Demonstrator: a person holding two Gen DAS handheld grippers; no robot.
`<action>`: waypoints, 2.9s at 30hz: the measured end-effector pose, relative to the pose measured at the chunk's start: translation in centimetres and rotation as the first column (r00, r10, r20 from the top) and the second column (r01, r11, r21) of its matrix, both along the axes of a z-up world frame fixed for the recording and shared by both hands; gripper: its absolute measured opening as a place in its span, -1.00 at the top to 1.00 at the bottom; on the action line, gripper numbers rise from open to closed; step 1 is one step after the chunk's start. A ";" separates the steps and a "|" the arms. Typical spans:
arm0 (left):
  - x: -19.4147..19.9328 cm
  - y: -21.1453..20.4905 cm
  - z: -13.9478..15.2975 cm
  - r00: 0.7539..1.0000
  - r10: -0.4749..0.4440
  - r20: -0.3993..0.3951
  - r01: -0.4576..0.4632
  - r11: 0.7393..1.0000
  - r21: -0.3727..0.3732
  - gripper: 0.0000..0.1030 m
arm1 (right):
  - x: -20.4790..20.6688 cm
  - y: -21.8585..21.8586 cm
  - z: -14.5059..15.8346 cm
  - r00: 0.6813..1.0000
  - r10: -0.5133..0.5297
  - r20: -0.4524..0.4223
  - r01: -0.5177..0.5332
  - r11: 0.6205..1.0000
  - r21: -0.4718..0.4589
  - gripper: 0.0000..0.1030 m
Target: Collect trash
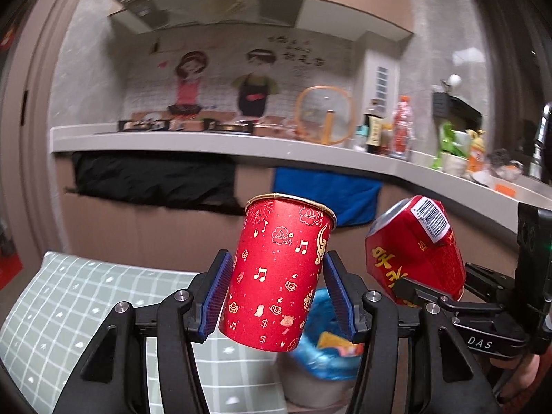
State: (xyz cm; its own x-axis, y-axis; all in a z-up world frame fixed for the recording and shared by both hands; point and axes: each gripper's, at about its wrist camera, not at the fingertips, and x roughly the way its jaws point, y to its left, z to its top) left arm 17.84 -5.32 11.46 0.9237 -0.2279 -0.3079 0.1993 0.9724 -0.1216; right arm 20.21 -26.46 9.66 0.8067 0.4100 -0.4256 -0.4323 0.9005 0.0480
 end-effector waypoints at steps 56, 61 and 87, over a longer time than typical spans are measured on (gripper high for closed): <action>18.8 -9.4 -17.9 0.864 -0.208 -0.458 0.184 0.978 -0.098 -0.15 | 12.6 -10.3 -15.4 0.883 -0.281 -0.377 0.304 0.953 0.003 -0.13; 14.8 -7.3 -16.2 0.900 -0.147 -0.410 0.152 0.988 -0.020 -0.15 | 10.4 -9.9 -14.2 0.891 -0.278 -0.359 0.302 0.953 0.011 -0.10; -16.7 1.1 -10.7 0.971 0.122 -0.206 -0.085 0.981 0.176 -0.14 | -18.8 0.1 -9.0 0.968 -0.211 -0.135 0.221 0.973 0.064 0.07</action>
